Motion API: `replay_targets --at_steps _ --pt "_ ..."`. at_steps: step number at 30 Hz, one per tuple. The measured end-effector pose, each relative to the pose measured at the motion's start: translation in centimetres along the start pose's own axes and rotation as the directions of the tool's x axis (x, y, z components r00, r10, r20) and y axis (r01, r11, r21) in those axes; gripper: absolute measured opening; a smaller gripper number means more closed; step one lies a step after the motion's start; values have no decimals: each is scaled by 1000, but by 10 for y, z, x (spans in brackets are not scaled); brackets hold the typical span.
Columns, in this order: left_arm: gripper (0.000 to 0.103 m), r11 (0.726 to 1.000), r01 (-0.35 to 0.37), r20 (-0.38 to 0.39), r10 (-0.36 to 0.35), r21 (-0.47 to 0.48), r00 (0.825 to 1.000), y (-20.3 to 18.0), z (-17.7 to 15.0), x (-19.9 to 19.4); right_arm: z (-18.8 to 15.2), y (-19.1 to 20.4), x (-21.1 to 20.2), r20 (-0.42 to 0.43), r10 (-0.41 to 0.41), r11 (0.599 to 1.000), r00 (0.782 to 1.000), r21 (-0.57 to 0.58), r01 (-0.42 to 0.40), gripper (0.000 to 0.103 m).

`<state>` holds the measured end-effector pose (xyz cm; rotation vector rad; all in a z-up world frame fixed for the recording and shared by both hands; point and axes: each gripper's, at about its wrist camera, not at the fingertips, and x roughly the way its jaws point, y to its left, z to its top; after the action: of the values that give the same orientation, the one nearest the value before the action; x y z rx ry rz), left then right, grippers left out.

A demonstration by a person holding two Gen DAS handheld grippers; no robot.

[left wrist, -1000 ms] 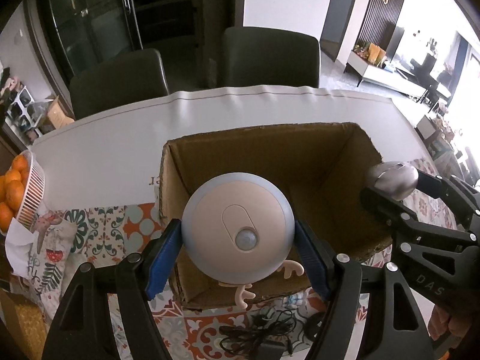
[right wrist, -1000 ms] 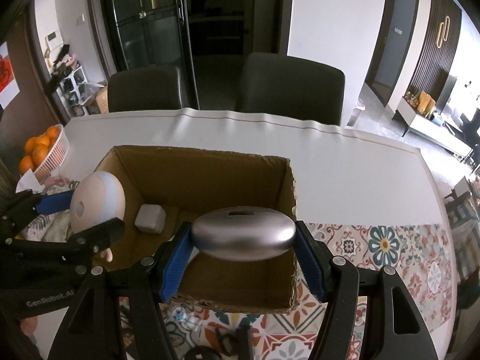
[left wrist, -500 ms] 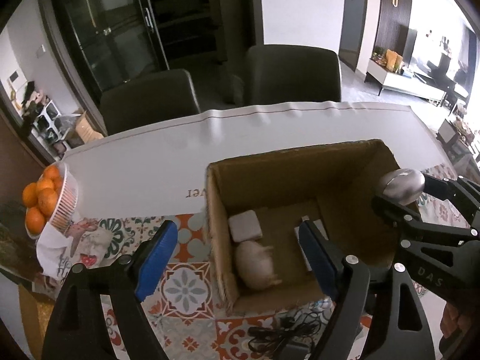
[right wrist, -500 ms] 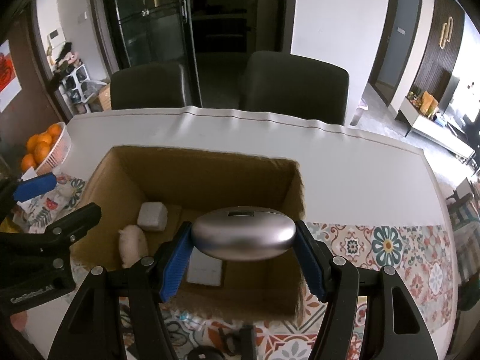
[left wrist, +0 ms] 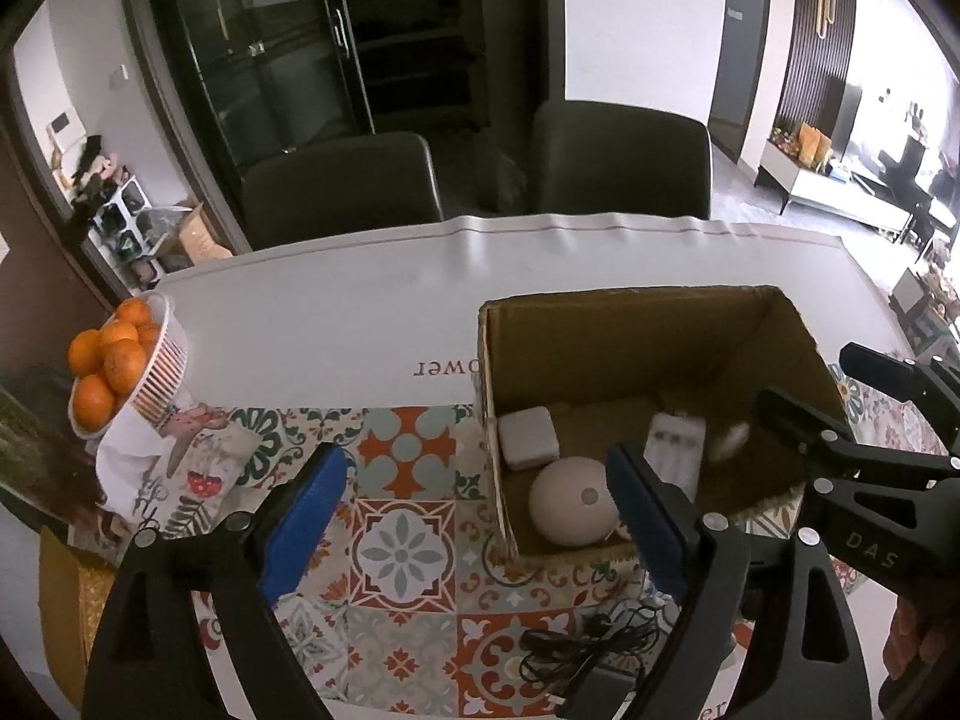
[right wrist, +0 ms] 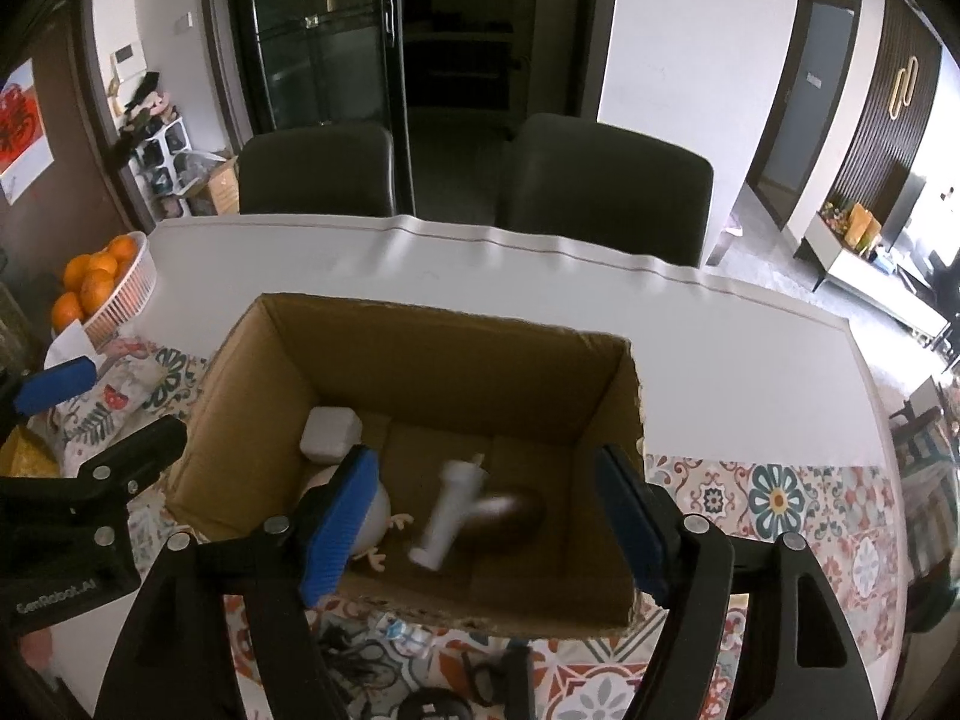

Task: Organize rigid objects
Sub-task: 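Open both tools to release the speaker and silver device into the box, then move both tools back toward the black cables and gadgets on the table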

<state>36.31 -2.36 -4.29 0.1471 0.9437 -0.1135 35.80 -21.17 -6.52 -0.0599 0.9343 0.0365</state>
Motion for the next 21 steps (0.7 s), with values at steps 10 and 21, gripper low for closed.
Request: replay_targets --at_steps 10,21 --pt "97 1000 -26 65 26 5 998 1 -18 -36 -16 -1 -38 40 -35 999 999 34 33 76" --pt "97 1000 -6 125 8 -15 992 -6 -47 -75 -47 -3 -85 115 -46 997 992 72 37 78"
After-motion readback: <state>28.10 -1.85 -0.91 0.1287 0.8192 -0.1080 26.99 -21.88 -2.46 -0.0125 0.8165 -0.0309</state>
